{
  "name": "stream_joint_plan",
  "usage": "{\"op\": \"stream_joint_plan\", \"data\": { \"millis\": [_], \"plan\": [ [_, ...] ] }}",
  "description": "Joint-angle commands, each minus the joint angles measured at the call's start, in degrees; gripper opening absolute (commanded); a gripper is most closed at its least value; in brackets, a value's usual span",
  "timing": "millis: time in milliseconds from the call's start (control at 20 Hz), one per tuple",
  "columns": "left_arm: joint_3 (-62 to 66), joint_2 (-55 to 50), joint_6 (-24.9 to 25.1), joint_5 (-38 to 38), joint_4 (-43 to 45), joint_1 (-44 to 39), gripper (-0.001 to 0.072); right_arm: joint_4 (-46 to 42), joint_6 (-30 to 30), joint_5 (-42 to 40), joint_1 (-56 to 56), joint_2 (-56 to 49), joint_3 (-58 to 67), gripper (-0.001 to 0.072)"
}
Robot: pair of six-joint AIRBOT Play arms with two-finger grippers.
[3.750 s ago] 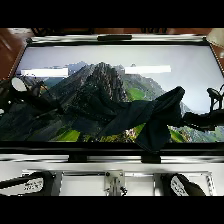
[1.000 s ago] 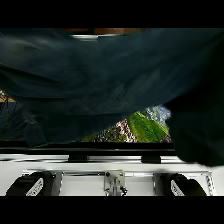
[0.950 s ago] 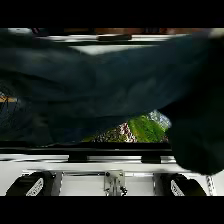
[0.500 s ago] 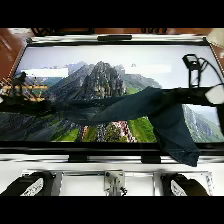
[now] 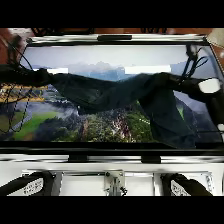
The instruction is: Fold the shirts.
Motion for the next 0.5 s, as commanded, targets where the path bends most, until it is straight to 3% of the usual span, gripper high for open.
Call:
{"op": "stream_joint_plan", "data": {
  "millis": [0,150,300,450],
  "plan": [
    [8.96,9.01,-3.82,-8.13,5.86,0.48,0.0050,-6.97,2.69,12.57,-0.20,12.94,5.42,0.0092],
    [8.81,19.54,-9.97,-13.97,8.50,0.48,0.0050,-14.51,14.34,24.28,-0.20,24.22,5.42,0.0092],
    [8.81,25.79,-13.57,-18.62,13.53,0.48,0.0049,-16.33,17.64,27.93,-0.20,29.70,5.42,0.0092],
    [7.56,25.24,-13.51,-20.48,16.57,0.48,0.0049,-19.61,19.71,29.51,-0.20,27.26,5.38,0.0091]
  ]
}}
